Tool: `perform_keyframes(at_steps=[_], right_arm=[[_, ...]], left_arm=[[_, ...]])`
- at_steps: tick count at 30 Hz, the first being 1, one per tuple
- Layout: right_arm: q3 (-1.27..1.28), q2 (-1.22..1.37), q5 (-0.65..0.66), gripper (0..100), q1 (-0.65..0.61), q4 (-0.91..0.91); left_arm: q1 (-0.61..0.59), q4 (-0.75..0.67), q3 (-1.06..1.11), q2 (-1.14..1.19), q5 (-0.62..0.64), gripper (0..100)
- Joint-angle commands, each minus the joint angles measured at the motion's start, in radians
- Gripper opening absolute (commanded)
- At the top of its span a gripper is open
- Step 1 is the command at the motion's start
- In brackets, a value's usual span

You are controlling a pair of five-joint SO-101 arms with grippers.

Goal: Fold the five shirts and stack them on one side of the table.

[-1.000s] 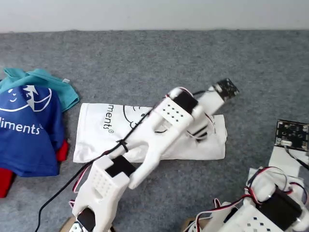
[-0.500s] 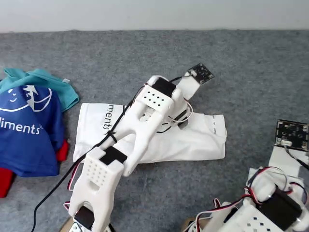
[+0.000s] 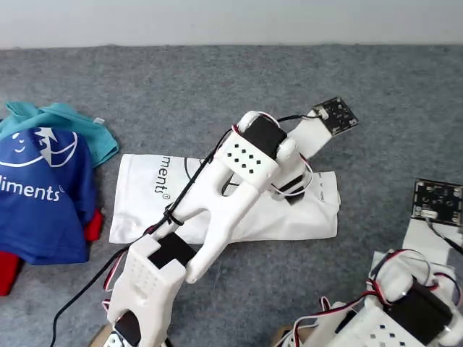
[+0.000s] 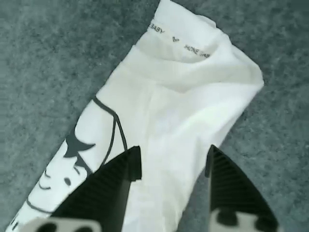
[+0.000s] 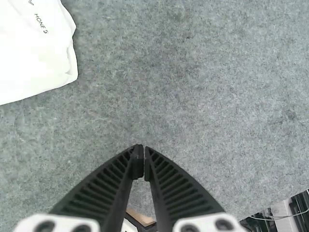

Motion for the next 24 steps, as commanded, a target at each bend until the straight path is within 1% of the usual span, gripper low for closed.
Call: perform_keyframes(at_steps=[1,5,8,10,14,16,18,20,24], right_arm=[[-0.002,0.007,-0.005,1.3,0.008,0.012],[0.0,0.007,-0.005,1.3,0.008,0.012],[0.0,0.007,-0.005,1.3,0.008,0.012],[0.0,0.007,-0.005,1.3,0.008,0.012],[0.0,0.007,-0.005,1.3,0.008,0.012],[0.0,0.007,-0.005,1.3,0.008,0.012],[0.0,0.007,-0.005,1.3,0.008,0.012],[0.0,0.007,-0.005,1.3,0.008,0.012],[0.0,0.007,-0.005,1.3,0.008,0.013]], left_arm=[[0.003,-0.098,-0.01,0.095,0.003,22],[-0.018,-0.201,-0.018,0.249,0.057,22],[-0.046,-0.206,-0.073,0.295,0.083,22],[-0.055,-0.166,-0.117,0.301,0.094,22],[-0.049,0.0,-0.251,0.301,0.095,22],[-0.052,0.071,-0.329,0.302,0.097,20],[-0.057,0.086,-0.375,0.302,0.097,16],[-0.058,0.086,-0.377,0.295,0.094,13],[-0.051,0.086,-0.292,0.261,0.094,13]])
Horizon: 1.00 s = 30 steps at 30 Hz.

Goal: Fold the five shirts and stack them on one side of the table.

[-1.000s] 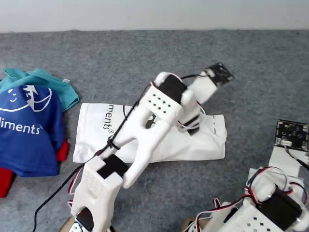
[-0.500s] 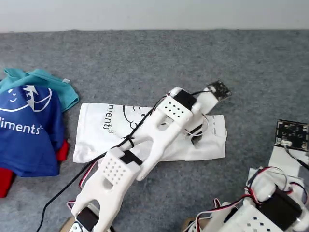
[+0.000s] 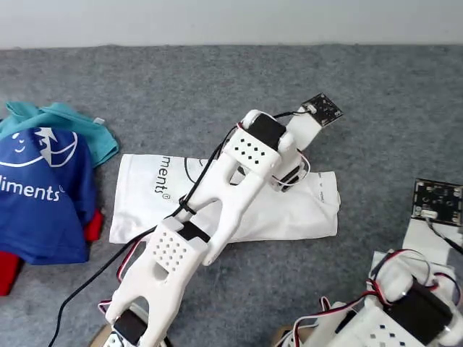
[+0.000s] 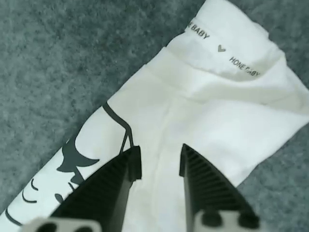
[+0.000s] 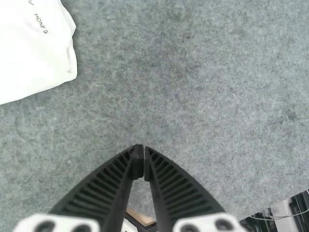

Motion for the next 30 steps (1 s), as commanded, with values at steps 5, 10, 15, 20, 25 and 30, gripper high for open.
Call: perform_keyframes(at_steps=[5,10,15,20,25,30], right_arm=[[0.0,0.007,-0.005,1.3,0.008,0.022],[0.0,0.007,-0.005,1.3,0.008,0.024],[0.0,0.007,-0.005,1.4,0.008,0.016],[0.0,0.007,-0.005,1.4,0.007,0.016],[0.0,0.007,-0.005,1.4,0.005,0.015],[0.0,0.007,-0.005,1.4,0.008,0.021]], left_arm=[[0.0,0.02,0.252,-0.124,0.011,13],[-0.046,-0.064,0.418,-0.114,0.009,13],[-0.084,-0.135,0.466,-0.069,0.006,13],[-0.06,-0.066,0.384,-0.115,0.009,13],[-0.006,0.02,0.3,-0.183,0.011,13],[-0.002,0.021,0.403,-0.307,0.014,13]])
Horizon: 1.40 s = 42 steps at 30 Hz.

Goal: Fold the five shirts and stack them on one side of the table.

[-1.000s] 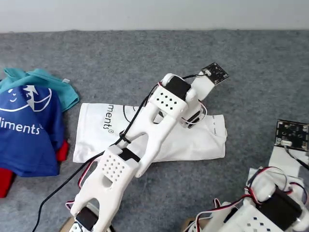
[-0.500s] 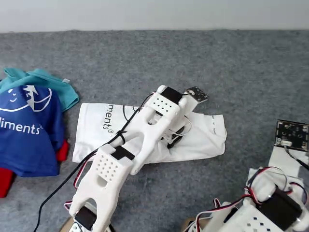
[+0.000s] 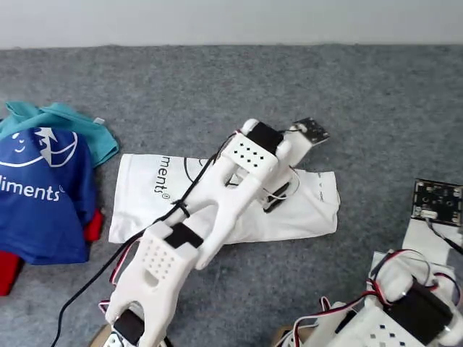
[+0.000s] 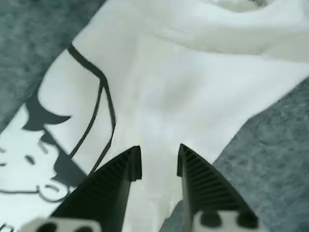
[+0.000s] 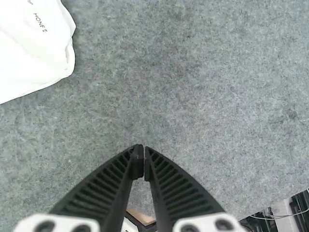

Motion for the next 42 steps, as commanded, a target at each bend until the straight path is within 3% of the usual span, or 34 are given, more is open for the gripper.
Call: perform_keyframes(at_steps=[1,4,12,18,25,33,38,42], right_arm=[[0.0,0.007,-0.005,1.4,0.008,0.019],[0.0,0.007,-0.005,1.4,0.008,0.019],[0.0,0.007,-0.005,1.4,0.008,0.016],[0.0,0.007,-0.005,1.4,0.007,0.019],[0.0,0.007,-0.005,1.4,0.005,0.016],[0.0,0.007,-0.008,1.4,0.004,0.019],[0.0,0.007,-0.011,1.4,0.004,0.018],[0.0,0.007,-0.012,1.5,0.004,0.016]], left_arm=[[0.003,0.021,0.084,-0.135,0.008,13],[0.002,-0.009,0.217,-0.175,0.006,13],[-0.104,-0.247,0.453,-0.123,0.005,13],[-0.121,-0.204,0.458,-0.143,0.008,13],[-0.135,-0.166,0.458,-0.377,0.091,16],[-0.46,-0.081,0.464,-0.605,0.149,23],[-0.72,-0.095,0.496,-0.591,-0.003,27],[-0.838,-0.187,0.572,-0.511,-0.135,27]])
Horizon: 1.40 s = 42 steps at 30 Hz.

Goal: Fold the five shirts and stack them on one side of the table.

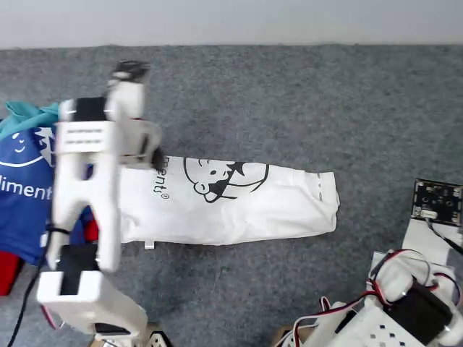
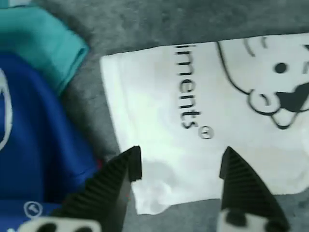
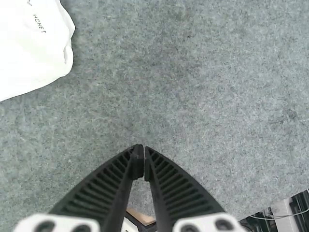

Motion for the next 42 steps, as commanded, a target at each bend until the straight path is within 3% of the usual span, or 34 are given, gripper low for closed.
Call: perform_keyframes(at_steps=[1,8,19,23,27,29,35,42], right_arm=[[0.0,0.007,-0.012,1.5,0.005,0.016],[0.0,0.007,-0.012,1.3,0.01,0.021],[0.0,0.007,-0.012,1.2,0.01,0.021],[0.0,0.007,-0.014,1.2,0.01,0.021],[0.0,0.007,-0.014,1.2,0.01,0.021],[0.0,0.007,-0.014,1.2,0.01,0.021],[0.0,0.007,-0.014,1.1,0.01,0.021],[0.0,0.007,-0.014,1.1,0.01,0.031]], left_arm=[[-0.086,-0.058,0.033,0.055,-0.11,27],[-0.178,-0.14,0.036,0.242,-0.189,27],[-0.153,-0.218,0.001,0.399,-0.196,26],[-0.126,-0.219,-0.022,0.442,-0.155,21],[-0.12,-0.216,-0.067,0.473,-0.149,9],[-0.109,-0.218,-0.068,0.473,-0.15,0],[-0.043,-0.115,-0.091,0.404,-0.13,1],[0.061,0.002,-0.091,0.11,-0.038,1]])
